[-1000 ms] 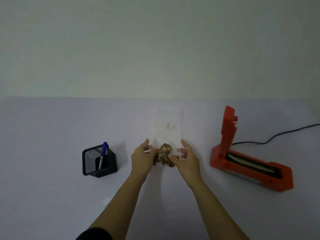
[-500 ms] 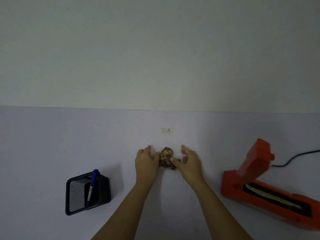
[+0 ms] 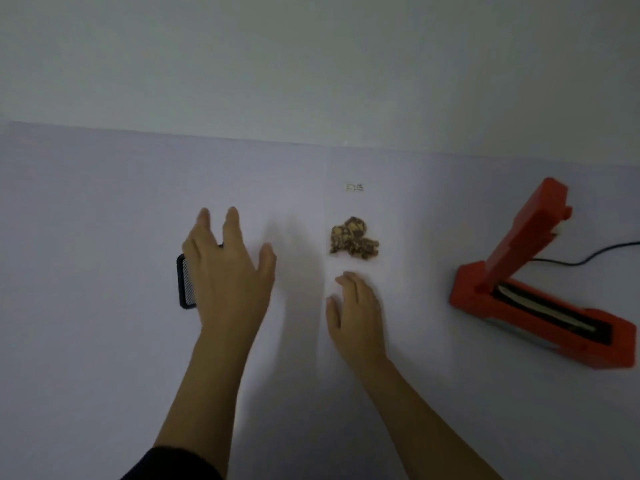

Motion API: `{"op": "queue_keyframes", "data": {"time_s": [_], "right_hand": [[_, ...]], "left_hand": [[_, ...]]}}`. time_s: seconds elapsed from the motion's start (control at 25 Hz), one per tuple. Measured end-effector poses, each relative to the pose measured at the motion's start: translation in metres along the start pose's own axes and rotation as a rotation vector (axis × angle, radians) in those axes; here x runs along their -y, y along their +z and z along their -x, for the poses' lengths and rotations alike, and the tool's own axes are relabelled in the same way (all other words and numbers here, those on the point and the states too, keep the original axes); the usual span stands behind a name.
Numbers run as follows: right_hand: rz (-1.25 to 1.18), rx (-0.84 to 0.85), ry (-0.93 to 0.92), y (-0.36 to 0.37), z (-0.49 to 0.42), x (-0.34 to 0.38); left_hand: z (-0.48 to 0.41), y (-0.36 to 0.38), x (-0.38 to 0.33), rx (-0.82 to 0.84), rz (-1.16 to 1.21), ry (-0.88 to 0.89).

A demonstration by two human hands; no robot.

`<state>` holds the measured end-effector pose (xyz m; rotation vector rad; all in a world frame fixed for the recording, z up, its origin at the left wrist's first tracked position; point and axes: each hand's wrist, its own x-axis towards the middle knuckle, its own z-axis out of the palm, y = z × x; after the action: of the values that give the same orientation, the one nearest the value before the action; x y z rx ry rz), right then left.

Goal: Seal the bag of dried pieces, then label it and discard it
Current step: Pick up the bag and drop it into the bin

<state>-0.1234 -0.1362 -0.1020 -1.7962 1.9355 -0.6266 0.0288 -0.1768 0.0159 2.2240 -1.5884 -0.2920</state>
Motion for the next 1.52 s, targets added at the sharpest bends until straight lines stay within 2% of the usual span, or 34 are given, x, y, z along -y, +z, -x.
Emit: {"op": "queue_keyframes", "data": {"time_s": [0.08,0.16,0.28,0.52,0.72,0.96,1.12,1.2,1.32,1.52], "right_hand": [[0.146,0.081,-0.043,0.018,0.017,-0.004],[0.225,0.112,-0.040,0.024,0.019,-0.008],[0.270,0.127,-0.041,0.024,0.018,-0.011],[0.280,0.122,-0.054,0.025,0.017,-0.013],[0.266,0.114,-0.044,0.025,0.016,-0.014],[0.270,0.093,-0.055,0.025,0.016,-0.015],[0.287,0.108,-0.050,0.024,0.016,-0.014],[0.299,0.108,-0.048,0.024,0.016,-0.014],[0.319,0.115,-0.052,0.024,0.019,-0.014],[0.363,0.126,-0.063,0.027,0.017,-0.016]], "left_hand": [[0.002,-0.009,0.031,0.195,-0.066,-0.261],[-0.002,-0.005,0.049,0.315,0.055,-0.375],[-0.012,0.006,0.046,0.263,0.178,-0.287],[-0.104,0.050,-0.027,0.276,0.290,-0.073],[-0.170,0.086,-0.069,0.263,0.287,-0.031],[-0.197,0.100,-0.081,0.215,0.329,0.004],[-0.165,0.087,-0.072,0.167,0.388,0.009],[-0.124,0.077,-0.049,0.140,0.436,0.113],[-0.040,0.067,0.016,0.273,0.315,0.279],[0.062,0.036,0.126,0.419,0.133,0.246]]}}
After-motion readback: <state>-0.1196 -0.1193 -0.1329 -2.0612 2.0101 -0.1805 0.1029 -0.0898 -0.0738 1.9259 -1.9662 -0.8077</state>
